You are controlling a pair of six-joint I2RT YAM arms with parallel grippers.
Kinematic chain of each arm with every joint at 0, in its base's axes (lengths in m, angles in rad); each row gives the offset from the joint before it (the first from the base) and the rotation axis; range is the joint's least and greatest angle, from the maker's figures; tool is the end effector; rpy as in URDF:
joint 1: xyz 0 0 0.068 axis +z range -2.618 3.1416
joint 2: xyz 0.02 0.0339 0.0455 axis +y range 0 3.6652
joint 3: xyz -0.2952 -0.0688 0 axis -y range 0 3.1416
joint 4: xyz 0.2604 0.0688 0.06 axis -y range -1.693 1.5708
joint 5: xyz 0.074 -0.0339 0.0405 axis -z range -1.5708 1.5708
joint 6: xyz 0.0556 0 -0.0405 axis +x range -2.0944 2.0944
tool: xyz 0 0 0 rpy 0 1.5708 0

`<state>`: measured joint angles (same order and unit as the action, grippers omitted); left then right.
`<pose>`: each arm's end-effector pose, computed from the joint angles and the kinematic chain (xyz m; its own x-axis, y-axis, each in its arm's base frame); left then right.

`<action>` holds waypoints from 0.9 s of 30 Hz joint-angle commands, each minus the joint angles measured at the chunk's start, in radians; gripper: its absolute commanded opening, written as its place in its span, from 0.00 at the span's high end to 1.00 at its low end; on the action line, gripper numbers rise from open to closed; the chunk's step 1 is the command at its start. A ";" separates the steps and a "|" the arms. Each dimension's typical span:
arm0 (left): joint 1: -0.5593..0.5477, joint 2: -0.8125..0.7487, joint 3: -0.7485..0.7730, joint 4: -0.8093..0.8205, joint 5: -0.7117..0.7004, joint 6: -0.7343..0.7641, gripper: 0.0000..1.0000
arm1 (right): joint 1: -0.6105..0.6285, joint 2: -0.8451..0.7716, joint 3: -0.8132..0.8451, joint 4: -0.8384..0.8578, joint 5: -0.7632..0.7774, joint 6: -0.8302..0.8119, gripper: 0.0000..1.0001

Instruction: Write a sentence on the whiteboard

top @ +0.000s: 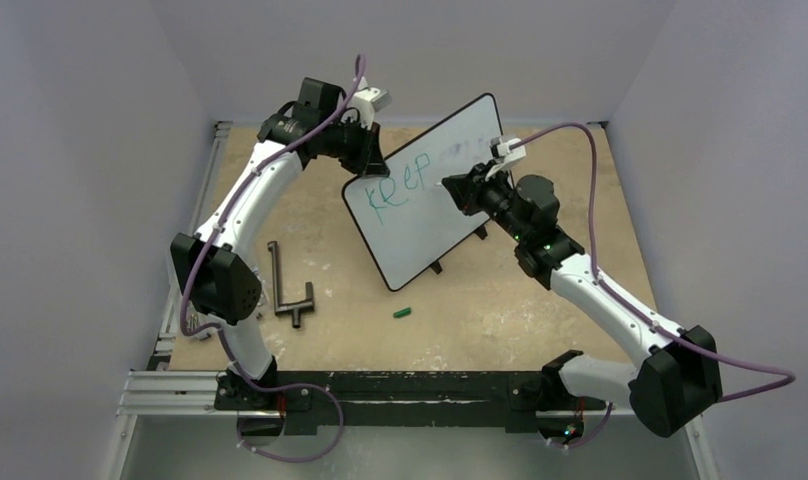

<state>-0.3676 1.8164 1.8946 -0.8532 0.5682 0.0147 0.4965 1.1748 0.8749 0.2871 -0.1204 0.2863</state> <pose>0.3934 -0.1835 0.3954 -0.6432 0.2610 -0.7199 0.6712 0.6446 -0.3660 0.2622 0.1496 0.3646 -0.1742 0.2245 -0.9588 -0.5518 0.7842 0.2839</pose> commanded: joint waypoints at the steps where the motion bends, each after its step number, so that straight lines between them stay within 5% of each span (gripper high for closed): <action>1: 0.004 -0.028 -0.078 -0.029 -0.216 0.064 1.00 | 0.002 -0.023 -0.032 0.085 -0.021 -0.031 1.00; 12: 0.047 -0.003 -0.079 -0.006 -0.193 0.009 1.00 | 0.027 0.016 -0.152 0.291 -0.267 -0.038 1.00; 27: 0.074 0.001 -0.127 0.007 -0.226 -0.036 1.00 | 0.136 0.181 -0.139 0.419 -0.257 -0.081 1.00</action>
<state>-0.3141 1.7901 1.8000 -0.7925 0.5793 -0.0864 0.6224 1.3396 0.7231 0.6193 -0.3626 0.2207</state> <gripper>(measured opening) 0.049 0.112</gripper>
